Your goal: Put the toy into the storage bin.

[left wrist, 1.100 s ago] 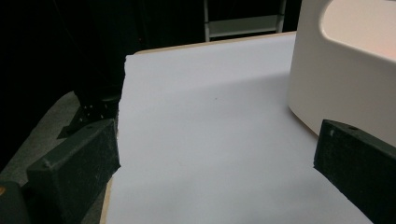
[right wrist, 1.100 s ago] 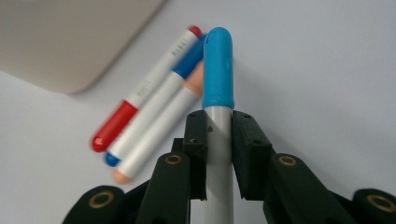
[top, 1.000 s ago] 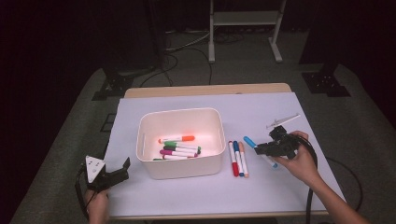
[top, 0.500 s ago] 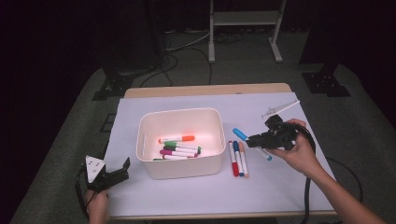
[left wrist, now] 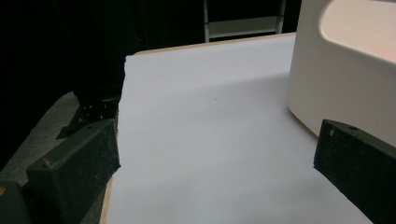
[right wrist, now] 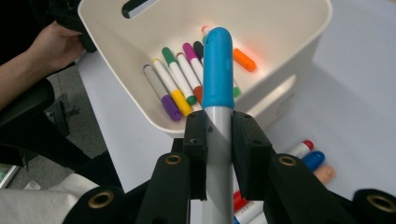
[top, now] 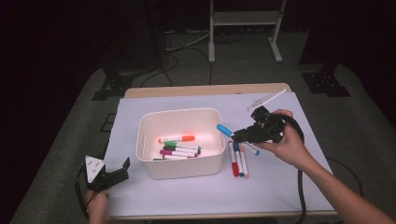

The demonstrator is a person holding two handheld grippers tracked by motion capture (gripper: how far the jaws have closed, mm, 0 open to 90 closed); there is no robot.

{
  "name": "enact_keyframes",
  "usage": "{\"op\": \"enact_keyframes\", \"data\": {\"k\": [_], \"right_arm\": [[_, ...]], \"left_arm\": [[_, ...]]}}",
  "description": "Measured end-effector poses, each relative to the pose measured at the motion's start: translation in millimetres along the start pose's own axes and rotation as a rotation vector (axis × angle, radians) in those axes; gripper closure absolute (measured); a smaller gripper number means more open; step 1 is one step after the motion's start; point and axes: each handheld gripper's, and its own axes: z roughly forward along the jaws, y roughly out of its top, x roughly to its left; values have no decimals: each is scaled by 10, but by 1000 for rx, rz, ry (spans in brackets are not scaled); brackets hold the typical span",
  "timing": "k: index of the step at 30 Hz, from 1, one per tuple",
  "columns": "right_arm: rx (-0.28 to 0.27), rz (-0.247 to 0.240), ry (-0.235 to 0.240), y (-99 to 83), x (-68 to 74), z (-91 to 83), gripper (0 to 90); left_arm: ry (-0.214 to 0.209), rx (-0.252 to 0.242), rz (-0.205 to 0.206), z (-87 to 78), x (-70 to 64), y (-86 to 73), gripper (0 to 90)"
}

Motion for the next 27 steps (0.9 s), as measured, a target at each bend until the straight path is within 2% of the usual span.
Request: {"op": "enact_keyframes", "data": {"k": [8, 14, 27], "right_arm": [[30, -62, 32, 229, 189, 161, 756], [32, -125, 66, 424, 317, 295, 756], [74, -198, 130, 721, 423, 750, 756]], "left_arm": [[-3, -2, 0, 0, 2, -1, 0], [-4, -3, -1, -2, 6, -1, 0], [-2, -4, 2, -3, 6, -1, 0]]}}
